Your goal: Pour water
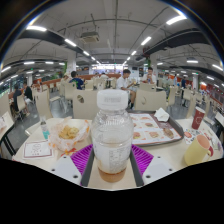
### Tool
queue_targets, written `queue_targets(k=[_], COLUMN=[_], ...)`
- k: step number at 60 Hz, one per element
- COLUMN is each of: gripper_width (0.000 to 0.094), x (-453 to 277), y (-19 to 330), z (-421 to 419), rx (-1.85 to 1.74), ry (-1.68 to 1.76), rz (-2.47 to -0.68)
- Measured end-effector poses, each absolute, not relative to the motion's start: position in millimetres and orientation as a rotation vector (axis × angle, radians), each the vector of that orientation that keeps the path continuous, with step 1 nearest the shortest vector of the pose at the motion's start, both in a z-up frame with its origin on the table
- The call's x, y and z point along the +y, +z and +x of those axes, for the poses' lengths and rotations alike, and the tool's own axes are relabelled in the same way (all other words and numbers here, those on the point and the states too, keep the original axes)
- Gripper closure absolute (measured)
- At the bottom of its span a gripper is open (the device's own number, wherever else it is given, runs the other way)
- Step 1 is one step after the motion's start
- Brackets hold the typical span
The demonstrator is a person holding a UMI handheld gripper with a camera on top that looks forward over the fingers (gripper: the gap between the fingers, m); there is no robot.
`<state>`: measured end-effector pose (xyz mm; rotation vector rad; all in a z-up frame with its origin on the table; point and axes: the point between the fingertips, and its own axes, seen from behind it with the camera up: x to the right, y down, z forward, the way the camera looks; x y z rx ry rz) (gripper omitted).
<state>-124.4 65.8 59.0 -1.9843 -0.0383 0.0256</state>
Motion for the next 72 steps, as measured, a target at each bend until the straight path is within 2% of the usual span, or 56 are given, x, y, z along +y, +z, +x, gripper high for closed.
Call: queue_targets(k=[2, 7, 15, 23, 29, 42, 48, 52, 56, 62, 63, 72], gripper_width=[0.0375, 0.0412, 0.0525, 0.0523, 0.0524, 0.0527, 0.0525, 0.0526, 0.0527, 0.0528, 0.0528, 0.0527], x=[67.6, 68.8, 65.8, 59.9, 54.4, 38.1, 31.6, 38.7, 37.8, 50.4, 39.5, 54.9], y=[55.9, 59.2, 59.5, 67.7, 101.1, 212.5, 250.3, 260.2, 267.6, 251.8, 257.9, 220.1], z=[-122.5, -123.8, -123.5, -122.6, -118.0, -92.0, -65.0, -39.6, -16.3, 13.7, 21.3, 43.0], rx=[-0.036, -0.031, -0.020, -0.010, 0.044, 0.326, 0.514, 0.665, 0.818, 1.039, 1.079, 1.369], ry=[0.019, 0.026, 0.041, 0.086, 0.209, 0.724, 1.011, 1.196, 1.368, 1.565, 1.599, 1.831], rz=[-1.988, -1.969, -1.974, -1.986, -1.957, -1.822, -1.735, -1.658, -1.574, -1.449, -1.433, -1.251])
